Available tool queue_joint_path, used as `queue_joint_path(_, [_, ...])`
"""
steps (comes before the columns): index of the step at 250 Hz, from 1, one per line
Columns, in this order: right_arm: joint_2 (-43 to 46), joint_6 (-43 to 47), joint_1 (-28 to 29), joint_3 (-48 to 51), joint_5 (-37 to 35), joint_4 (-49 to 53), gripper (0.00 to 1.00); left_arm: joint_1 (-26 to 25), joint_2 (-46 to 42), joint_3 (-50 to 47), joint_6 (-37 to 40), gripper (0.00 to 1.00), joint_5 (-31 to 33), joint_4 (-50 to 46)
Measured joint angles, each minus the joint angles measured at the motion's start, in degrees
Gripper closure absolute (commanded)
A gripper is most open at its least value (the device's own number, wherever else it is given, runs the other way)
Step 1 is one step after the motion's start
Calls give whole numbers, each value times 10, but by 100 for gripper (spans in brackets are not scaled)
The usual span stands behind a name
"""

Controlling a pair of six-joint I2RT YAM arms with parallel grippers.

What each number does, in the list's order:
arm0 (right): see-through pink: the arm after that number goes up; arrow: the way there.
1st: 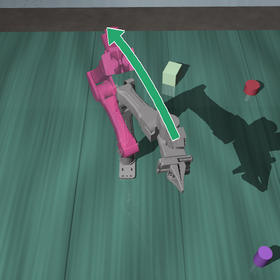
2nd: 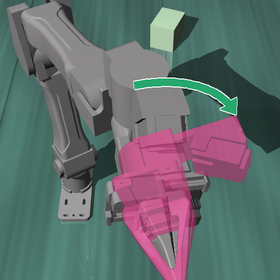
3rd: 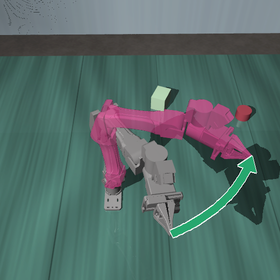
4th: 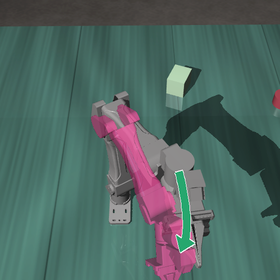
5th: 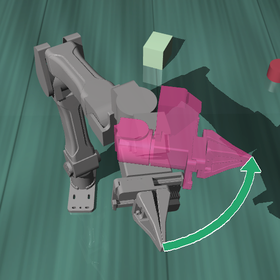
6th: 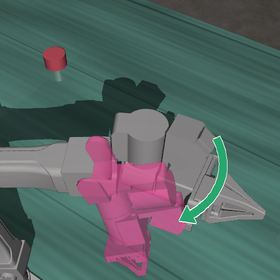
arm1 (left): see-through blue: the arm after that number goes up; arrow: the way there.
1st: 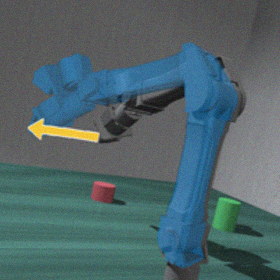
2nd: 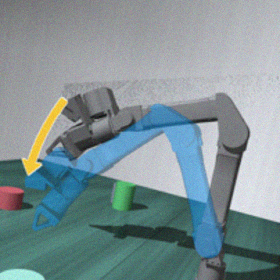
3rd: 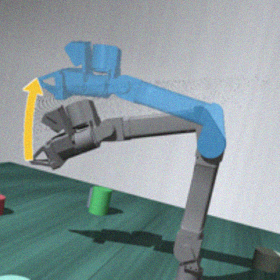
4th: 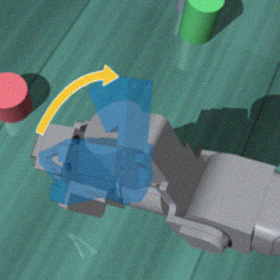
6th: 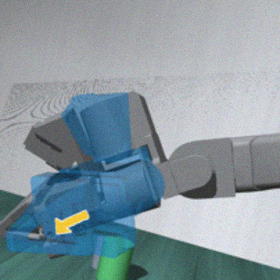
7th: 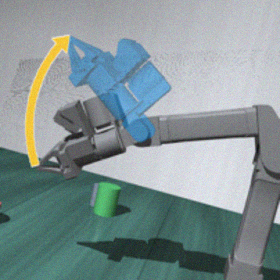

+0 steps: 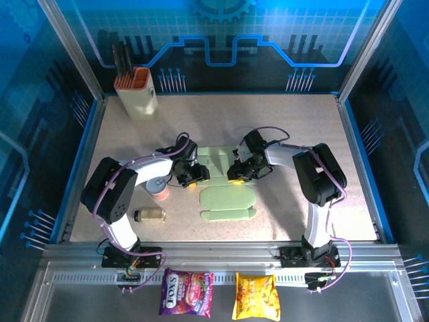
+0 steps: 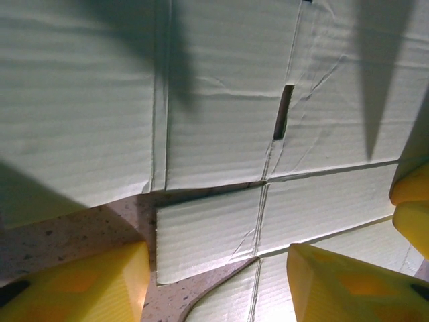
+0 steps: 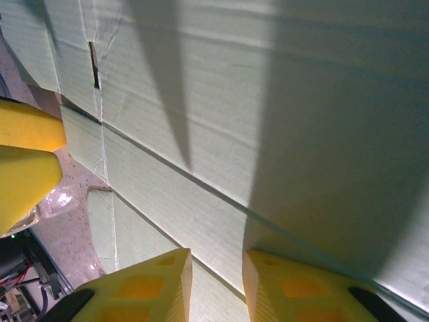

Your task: Fold the paper box

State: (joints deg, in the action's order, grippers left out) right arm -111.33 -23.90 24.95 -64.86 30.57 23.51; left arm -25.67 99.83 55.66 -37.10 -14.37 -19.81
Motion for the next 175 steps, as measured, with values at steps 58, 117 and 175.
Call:
queue_joint_path(58, [0,0,0,0,0,0,71,0,-2,-5,-1,44,-6,22])
queue_joint_path(117, [1,0,0,2,-1,-2,71,0,-28,-11,-5,46,-22,27])
queue_joint_path(175, [2,0,0,3,-4,-2,75,-1,-36,-11,-5,47,-55,35])
